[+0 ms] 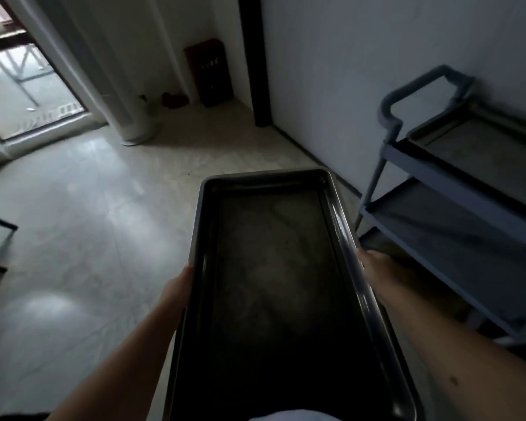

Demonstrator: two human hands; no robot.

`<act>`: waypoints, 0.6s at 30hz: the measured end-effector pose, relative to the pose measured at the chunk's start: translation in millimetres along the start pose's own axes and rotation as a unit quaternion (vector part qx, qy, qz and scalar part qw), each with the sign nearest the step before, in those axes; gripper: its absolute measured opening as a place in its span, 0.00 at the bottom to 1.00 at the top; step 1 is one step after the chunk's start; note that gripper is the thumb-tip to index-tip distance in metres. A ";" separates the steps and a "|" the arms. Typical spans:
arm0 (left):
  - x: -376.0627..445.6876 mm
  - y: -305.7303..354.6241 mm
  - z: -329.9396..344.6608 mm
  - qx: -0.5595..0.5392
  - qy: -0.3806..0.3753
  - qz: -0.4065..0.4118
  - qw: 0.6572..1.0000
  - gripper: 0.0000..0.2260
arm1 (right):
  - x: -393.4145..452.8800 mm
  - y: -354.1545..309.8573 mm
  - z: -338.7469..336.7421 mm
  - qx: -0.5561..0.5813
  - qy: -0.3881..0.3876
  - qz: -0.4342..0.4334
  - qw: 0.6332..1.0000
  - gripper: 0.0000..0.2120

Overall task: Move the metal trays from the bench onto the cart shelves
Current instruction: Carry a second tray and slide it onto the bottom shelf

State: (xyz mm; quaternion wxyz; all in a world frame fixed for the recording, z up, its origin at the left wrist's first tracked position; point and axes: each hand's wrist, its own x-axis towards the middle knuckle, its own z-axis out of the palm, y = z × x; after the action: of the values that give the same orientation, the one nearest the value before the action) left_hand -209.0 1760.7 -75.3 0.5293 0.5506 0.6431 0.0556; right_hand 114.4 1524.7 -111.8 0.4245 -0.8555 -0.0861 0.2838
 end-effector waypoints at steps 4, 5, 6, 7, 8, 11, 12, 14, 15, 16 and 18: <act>34.7 46.4 30.4 0.067 -0.046 0.025 0.996 0.31 | 6.1 24.2 -16.6 0.056 0.059 0.071 0.994 0.18; 41.3 59.3 40.3 0.080 -0.066 0.033 0.994 0.31 | 4.5 33.4 -20.7 0.082 0.080 0.091 0.989 0.17; 47.0 71.2 50.9 0.092 -0.090 0.041 0.991 0.30 | 0.7 41.9 -25.4 0.107 0.106 0.108 0.983 0.17; 51.4 81.7 62.8 0.108 -0.118 0.051 0.986 0.29 | -4.6 49.9 -30.5 0.129 0.136 0.125 0.974 0.16; 56.8 90.6 74.6 0.127 -0.143 0.068 0.979 0.27 | -11.8 57.3 -35.2 0.145 0.168 0.139 0.965 0.15; 69.6 112.3 106.7 0.186 -0.192 0.113 0.957 0.26 | -48.2 78.4 -41.7 0.168 0.263 0.170 0.935 0.14; 71.9 116.5 116.8 0.207 -0.205 0.123 0.949 0.27 | -64.2 84.1 -41.4 0.176 0.287 0.187 0.923 0.12; 75.2 122.9 134.3 0.259 -0.247 0.161 0.920 0.23 | -94.6 95.0 -35.7 0.176 0.324 0.226 0.902 0.12; 76.0 125.5 141.6 0.271 -0.264 0.176 0.909 0.22 | -106.9 99.8 -31.8 0.174 0.339 0.238 0.893 0.14; 77.4 127.8 147.1 0.275 -0.277 0.178 0.903 0.22 | -117.9 103.5 -26.6 0.173 0.352 0.249 0.886 0.16; 80.2 129.9 155.9 0.292 -0.292 0.172 0.894 0.26 | -137.3 109.8 -16.0 0.169 0.364 0.273 0.874 0.20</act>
State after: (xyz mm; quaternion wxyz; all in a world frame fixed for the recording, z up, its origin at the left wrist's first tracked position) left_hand 4.4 1792.8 -107.6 0.4912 0.7738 0.3419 -0.2078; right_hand -0.1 1391.9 -132.7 0.4694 -0.8031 0.3607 0.0671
